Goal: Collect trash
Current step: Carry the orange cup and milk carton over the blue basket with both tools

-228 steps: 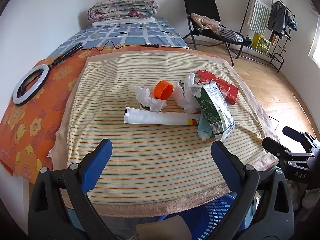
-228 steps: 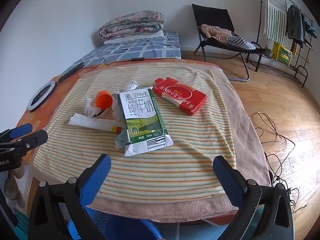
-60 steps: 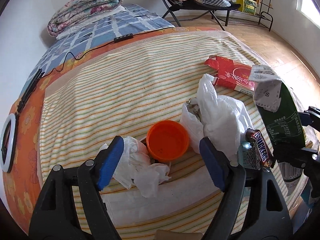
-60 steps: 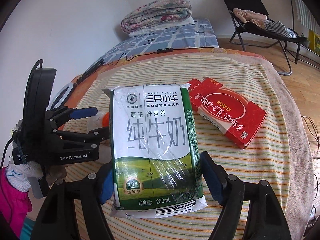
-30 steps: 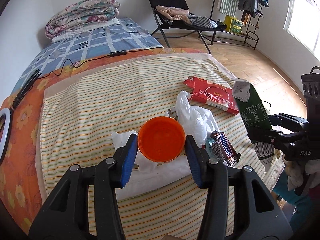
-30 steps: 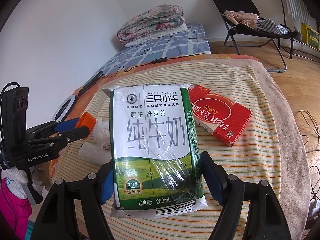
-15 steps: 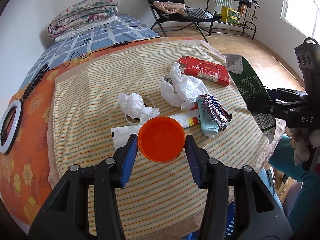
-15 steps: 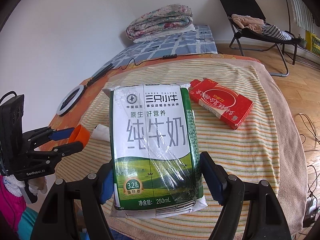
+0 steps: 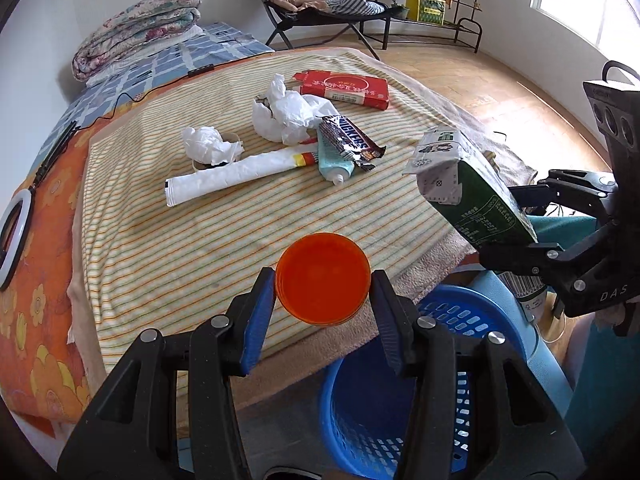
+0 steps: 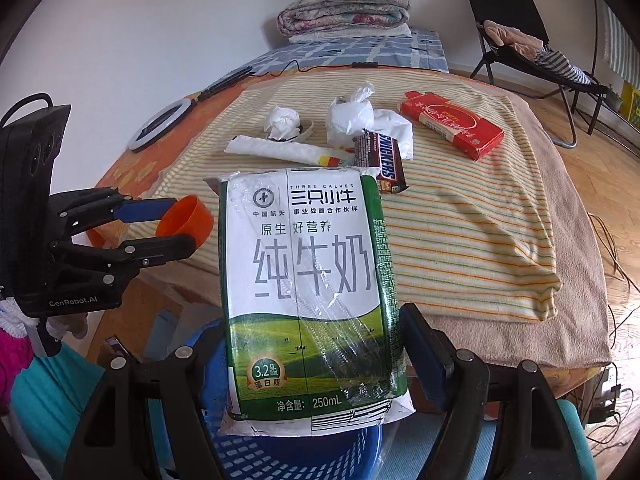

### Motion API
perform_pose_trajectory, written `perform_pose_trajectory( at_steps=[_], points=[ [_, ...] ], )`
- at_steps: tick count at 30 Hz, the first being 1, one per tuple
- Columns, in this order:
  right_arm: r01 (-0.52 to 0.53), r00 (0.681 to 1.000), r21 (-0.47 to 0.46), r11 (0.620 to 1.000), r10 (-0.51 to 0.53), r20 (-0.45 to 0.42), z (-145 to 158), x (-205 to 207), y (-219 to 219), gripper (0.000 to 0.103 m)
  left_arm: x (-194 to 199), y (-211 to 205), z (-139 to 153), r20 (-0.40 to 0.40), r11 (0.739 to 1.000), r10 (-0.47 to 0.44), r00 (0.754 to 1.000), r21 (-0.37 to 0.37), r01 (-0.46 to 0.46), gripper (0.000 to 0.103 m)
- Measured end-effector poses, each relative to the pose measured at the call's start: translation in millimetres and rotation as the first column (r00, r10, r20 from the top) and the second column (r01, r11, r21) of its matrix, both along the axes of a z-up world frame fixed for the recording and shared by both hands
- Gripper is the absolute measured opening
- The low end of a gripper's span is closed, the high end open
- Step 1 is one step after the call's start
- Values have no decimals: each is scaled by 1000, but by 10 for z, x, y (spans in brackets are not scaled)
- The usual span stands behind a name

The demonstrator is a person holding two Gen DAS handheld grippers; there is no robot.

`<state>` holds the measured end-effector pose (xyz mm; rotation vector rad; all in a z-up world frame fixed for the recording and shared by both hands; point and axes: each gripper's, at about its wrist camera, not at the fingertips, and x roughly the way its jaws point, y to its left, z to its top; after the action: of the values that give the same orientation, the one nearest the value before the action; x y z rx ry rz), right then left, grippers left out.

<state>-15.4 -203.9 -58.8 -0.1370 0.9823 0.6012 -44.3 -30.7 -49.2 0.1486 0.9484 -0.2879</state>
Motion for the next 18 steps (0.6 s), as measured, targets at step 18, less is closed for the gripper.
perform_pose_trajectory(
  at_steps=[18],
  points=[
    [-29,996,-116,993,18,-90,-513,-710,-71,78,-711,-239,-652,-136,998,-51,989,30,55,49]
  ],
)
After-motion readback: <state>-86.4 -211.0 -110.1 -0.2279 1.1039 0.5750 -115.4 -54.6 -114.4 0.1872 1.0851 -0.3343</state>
